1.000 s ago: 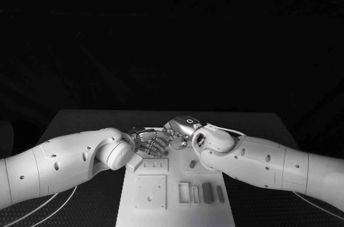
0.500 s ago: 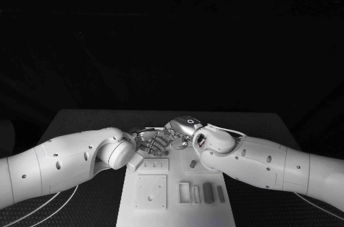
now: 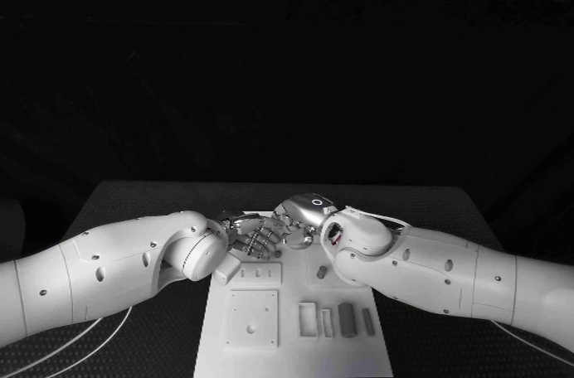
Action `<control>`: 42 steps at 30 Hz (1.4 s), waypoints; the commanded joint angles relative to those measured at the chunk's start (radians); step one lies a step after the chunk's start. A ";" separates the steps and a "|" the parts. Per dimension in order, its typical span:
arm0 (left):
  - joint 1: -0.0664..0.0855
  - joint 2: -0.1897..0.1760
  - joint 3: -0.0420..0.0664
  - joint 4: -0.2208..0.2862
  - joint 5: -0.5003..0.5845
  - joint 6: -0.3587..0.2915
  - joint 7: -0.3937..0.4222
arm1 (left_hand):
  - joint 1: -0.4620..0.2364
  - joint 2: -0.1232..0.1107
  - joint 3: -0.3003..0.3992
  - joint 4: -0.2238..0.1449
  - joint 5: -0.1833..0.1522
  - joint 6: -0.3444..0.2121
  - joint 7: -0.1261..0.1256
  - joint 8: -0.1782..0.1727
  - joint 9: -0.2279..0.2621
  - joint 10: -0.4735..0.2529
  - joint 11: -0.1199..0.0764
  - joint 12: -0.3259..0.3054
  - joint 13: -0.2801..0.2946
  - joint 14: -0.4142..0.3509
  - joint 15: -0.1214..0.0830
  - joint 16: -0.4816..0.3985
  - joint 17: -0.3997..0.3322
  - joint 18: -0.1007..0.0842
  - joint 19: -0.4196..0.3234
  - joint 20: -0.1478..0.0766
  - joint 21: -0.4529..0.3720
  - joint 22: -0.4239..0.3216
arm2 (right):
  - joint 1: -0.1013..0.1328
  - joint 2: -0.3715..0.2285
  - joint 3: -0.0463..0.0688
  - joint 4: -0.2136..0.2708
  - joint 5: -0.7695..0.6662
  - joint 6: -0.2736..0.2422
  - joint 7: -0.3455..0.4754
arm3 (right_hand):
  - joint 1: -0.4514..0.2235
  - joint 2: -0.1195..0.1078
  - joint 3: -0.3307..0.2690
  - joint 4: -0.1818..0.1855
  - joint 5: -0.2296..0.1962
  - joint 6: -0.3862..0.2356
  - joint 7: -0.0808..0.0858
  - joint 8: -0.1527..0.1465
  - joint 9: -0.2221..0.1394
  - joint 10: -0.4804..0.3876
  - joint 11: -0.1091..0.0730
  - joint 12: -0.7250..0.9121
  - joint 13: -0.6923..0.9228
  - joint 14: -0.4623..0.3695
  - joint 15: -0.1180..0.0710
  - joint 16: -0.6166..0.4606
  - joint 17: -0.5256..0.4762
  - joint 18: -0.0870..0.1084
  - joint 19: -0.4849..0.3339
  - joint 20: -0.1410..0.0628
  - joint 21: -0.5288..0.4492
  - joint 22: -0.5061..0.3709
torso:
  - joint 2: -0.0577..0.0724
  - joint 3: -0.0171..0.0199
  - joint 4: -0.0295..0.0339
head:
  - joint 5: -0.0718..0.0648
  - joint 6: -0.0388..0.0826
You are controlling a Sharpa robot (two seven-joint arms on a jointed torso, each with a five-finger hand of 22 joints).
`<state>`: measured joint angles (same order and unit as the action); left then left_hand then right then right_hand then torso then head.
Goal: Assemble the parts on the task board
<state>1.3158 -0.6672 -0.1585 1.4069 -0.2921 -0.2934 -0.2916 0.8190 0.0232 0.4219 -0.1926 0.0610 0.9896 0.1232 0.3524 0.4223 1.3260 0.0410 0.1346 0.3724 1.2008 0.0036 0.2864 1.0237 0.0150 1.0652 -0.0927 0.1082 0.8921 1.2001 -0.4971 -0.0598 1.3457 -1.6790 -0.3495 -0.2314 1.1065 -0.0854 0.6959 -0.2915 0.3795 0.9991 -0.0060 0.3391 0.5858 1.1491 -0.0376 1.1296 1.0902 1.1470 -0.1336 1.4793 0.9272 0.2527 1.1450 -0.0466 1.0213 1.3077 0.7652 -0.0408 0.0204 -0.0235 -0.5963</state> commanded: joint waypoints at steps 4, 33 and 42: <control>0.000 0.002 0.001 0.002 -0.023 -0.005 -0.011 | 0.010 0.008 0.005 -0.021 0.007 0.011 -0.004 0.003 -0.002 0.011 -0.002 0.003 0.003 0.011 0.000 0.003 0.006 -0.011 0.009 -0.001 0.005 0.004 | 0.000 0.002 0.000 0.000 -0.017 0.012 -0.006 | -0.003 0.004 0.005 0.002 -0.004 0.082 0.077 0.003 0.008 0.006 -0.001 -0.004 -0.002 0.009 -0.001 0.001 -0.002 0.009 0.001 -0.003 0.006 0.015 | 0.000 -0.0013 0.0009 | -0.002 -0.002; 0.000 -0.001 0.001 0.006 -0.041 -0.020 -0.031 | 0.040 -0.021 0.121 -0.059 0.202 0.008 0.004 -0.013 -0.006 0.015 0.002 -0.015 0.018 0.021 0.003 -0.031 0.040 -0.015 0.013 0.001 0.000 0.040 | -0.002 0.000 0.001 -0.003 -0.003 0.009 -0.011 | -0.003 0.004 0.005 0.002 -0.004 0.083 0.077 0.002 0.008 0.008 -0.001 -0.005 -0.002 0.011 -0.001 0.000 -0.002 0.009 0.001 -0.002 0.006 0.014 | 0.000 -0.0012 0.0007 | 0.000 -0.005; -0.001 -0.001 0.001 0.008 -0.017 -0.031 -0.012 | 0.007 -0.102 0.113 -0.009 0.005 -0.052 0.028 -0.042 -0.016 -0.003 0.011 -0.028 0.023 0.013 0.010 -0.056 0.041 -0.013 0.001 0.007 -0.014 0.049 | -0.002 0.000 0.001 -0.005 0.010 0.014 -0.012 | -0.004 0.005 0.005 0.002 -0.004 0.084 0.077 0.002 0.008 0.008 -0.001 -0.006 -0.003 0.011 -0.001 0.000 -0.003 0.009 0.002 -0.002 0.006 0.014 | 0.000 -0.0014 -0.0003 | 0.000 -0.004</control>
<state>1.3151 -0.6692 -0.1583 1.4119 -0.3233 -0.3138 -0.3189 0.8273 -0.0741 0.5344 -0.2035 0.0739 0.9414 0.1533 0.3134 0.4073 1.3291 0.0521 0.1082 0.3948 1.2197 0.0097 0.2358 1.0638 0.0151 1.0721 -0.0853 0.0984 0.9399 1.1984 -0.4976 -0.0598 1.3398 -1.6752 -0.3430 -0.2431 1.1070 -0.0859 0.6987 -0.2913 0.3797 1.0003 -0.0073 0.3356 0.5857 1.1490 -0.0376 1.1296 1.0886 1.1503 -0.1367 1.4792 0.9254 0.2470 1.1450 -0.0466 1.0213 1.3075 0.7652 -0.0420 0.0204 -0.0231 -0.6009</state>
